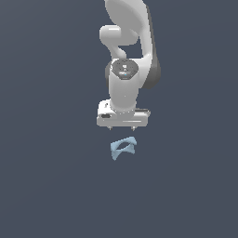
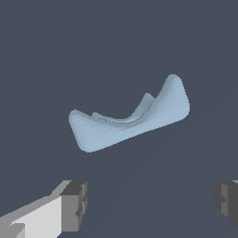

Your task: Pick up the object and move it to a goal position.

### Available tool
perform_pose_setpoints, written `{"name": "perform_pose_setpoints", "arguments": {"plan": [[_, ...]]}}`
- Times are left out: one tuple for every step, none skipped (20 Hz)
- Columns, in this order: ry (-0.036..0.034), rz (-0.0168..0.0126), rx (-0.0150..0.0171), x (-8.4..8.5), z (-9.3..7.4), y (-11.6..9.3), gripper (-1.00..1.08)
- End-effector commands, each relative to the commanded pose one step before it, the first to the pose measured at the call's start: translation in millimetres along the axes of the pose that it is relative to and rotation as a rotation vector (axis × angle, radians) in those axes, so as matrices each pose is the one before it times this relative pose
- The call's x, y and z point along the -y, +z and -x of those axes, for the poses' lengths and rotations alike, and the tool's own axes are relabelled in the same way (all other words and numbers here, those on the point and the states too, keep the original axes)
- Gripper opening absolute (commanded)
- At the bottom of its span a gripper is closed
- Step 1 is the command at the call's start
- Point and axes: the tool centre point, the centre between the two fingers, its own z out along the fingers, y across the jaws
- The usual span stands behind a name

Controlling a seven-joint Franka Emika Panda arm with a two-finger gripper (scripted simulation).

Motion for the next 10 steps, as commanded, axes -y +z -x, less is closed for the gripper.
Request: {"name": "perform_pose_setpoints", "arguments": {"plan": [[0.0429, -0.00104, -0.00061, 0.23, -1.74, 0.67, 1.0], [0.0202, -0.00046, -0.0003, 0.13, -0.82, 0.3, 1.0], [0.02158, -0.0005, -0.00033, 0.16, -0.87, 0.32, 1.0], [0.02296, -0.00054, -0.00035, 0.19, -0.92, 0.34, 1.0], [0.02434, -0.00055, -0.00036, 0.22, -0.97, 0.36, 1.0], [0.02571, -0.00057, -0.00038, 0.27, -1.02, 0.38, 1.0], [0.02704, -0.00059, -0.0004, 0.31, -1.06, 0.4, 1.0], [0.02744, -0.00059, -0.00041, 0.34, -1.07, 0.41, 1.0], [0.02742, -0.00058, -0.00041, 0.37, -1.06, 0.4, 1.0], [0.0274, -0.00057, -0.00042, 0.41, -1.05, 0.4, 1.0]]}}
